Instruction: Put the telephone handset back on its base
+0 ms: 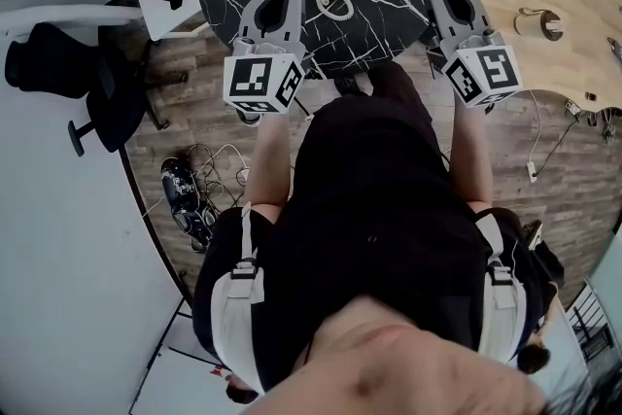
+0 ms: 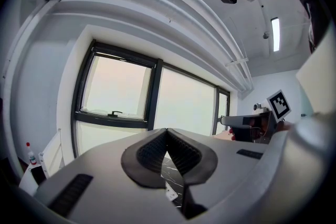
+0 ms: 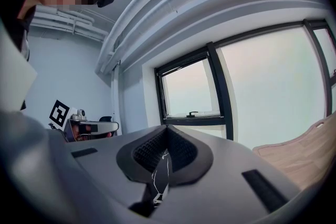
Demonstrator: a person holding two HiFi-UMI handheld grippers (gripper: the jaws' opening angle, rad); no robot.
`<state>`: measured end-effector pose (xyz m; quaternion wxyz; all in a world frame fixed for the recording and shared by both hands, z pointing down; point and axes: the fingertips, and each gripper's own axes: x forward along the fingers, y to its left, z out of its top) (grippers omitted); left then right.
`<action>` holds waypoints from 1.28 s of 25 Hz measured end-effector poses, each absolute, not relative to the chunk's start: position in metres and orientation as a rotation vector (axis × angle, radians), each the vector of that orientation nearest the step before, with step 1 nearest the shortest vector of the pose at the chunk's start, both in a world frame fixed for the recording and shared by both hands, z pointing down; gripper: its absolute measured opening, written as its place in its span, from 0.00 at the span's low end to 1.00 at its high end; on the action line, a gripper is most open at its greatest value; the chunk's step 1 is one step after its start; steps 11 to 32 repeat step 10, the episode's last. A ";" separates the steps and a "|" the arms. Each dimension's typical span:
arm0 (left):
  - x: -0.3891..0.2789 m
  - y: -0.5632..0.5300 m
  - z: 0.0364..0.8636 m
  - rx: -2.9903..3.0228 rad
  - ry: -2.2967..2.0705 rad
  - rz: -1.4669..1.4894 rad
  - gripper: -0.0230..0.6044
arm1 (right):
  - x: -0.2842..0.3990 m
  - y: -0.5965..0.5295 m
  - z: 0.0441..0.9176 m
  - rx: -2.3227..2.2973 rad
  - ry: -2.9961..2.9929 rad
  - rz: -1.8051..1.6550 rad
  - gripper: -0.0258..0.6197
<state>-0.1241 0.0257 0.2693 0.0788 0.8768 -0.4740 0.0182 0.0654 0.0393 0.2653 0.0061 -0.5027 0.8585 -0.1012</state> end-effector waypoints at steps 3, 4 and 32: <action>-0.124 0.025 0.270 2.624 -1.424 0.061 0.06 | 0.066 0.039 0.267 -1.575 2.692 -0.315 0.09; -0.125 0.025 0.271 2.621 -1.425 0.061 0.06 | 0.066 0.039 0.267 -1.577 2.691 -0.315 0.09; -0.125 0.023 0.272 2.607 -1.431 0.055 0.06 | 0.068 0.038 0.266 -1.579 2.691 -0.311 0.09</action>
